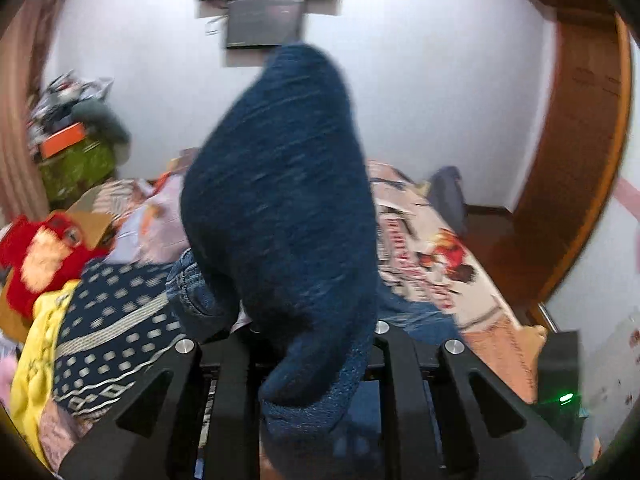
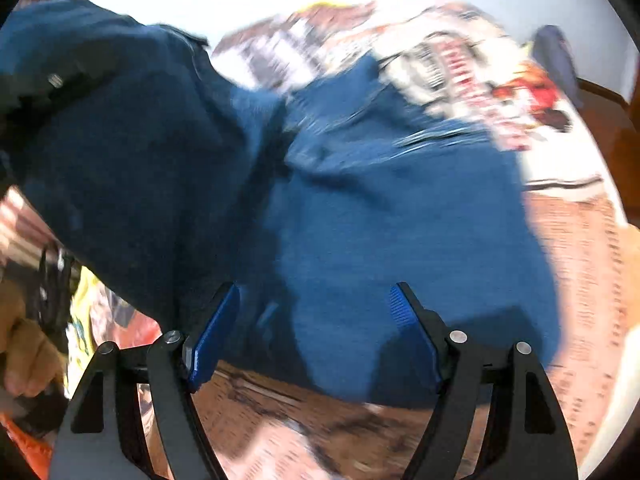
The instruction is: Fold large clothes
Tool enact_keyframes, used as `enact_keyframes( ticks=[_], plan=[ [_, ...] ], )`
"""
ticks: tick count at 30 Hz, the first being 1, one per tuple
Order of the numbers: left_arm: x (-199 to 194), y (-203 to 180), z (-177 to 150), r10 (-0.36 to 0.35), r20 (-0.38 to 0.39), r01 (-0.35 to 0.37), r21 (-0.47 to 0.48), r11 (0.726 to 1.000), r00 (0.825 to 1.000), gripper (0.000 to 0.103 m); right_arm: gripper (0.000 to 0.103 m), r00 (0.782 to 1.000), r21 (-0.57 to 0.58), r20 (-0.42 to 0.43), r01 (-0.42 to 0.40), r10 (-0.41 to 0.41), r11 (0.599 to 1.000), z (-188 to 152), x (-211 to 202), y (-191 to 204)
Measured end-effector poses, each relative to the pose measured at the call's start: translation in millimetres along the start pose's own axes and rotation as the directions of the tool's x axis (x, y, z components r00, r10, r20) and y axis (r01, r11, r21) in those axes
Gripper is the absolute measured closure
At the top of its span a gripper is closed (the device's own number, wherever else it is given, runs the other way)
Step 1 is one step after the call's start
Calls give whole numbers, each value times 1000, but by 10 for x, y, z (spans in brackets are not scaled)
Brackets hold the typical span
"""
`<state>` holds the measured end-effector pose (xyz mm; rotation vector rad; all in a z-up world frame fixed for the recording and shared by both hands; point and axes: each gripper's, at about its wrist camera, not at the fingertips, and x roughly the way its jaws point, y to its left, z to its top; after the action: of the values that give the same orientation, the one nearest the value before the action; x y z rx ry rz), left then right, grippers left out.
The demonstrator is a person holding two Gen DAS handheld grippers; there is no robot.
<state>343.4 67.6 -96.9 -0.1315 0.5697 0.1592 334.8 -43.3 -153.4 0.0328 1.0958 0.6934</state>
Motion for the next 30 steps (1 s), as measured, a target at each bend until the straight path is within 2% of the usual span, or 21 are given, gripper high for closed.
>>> enact_keyframes(
  ticks=[3, 5, 7, 9, 10, 12, 14, 16, 22, 25, 30],
  plan=[
    [140, -508, -63, -55, -24, 57, 111, 992, 998, 87, 29, 995, 56, 66, 77, -80, 995, -86, -364, -374],
    [246, -817, -196, -82, -58, 91, 187, 978, 995, 88, 29, 982, 91, 90, 158, -167, 983, -177, -556, -597],
    [395, -1132, -457, -125, -132, 156, 263, 952, 983, 88, 29, 971, 121, 96, 207, -218, 971, -266, -695, -794],
    [553, -1324, -738, -182, -246, 252, 293, 922, 952, 88, 29, 967, 166, 87, 222, -238, 961, -348, -796, -1000],
    [649, -1405, -922, -208, -319, 306, 300, 903, 925, 88, 29, 967, 188, 79, 225, -243, 956, -417, -842, -1104],
    [779, -1488, -1249, -203, -409, 347, 315, 883, 889, 87, 29, 963, 213, 65, 242, -261, 946, -494, -881, -1217],
    [754, -1477, -1367, -197, -403, 346, 340, 874, 894, 86, 29, 960, 224, 55, 255, -274, 941, -564, -896, -1248],
    [672, -1494, -1340, -184, -394, 340, 373, 863, 900, 86, 29, 959, 227, 55, 260, -279, 938, -634, -956, -1236],
    [500, -1264, -1199, -197, -446, 368, 337, 867, 873, 81, 29, 958, 202, 103, 243, -267, 949, -628, -1130, -1093],
    [384, -1058, -1153, -223, -449, 383, 306, 871, 865, 79, 29, 957, 176, 140, 229, -254, 958, -567, -1192, -980],
    [313, -847, -1107, -261, -473, 405, 232, 884, 841, 77, 29, 954, 130, 196, 203, -226, 970, -452, -1254, -759]
  ],
)
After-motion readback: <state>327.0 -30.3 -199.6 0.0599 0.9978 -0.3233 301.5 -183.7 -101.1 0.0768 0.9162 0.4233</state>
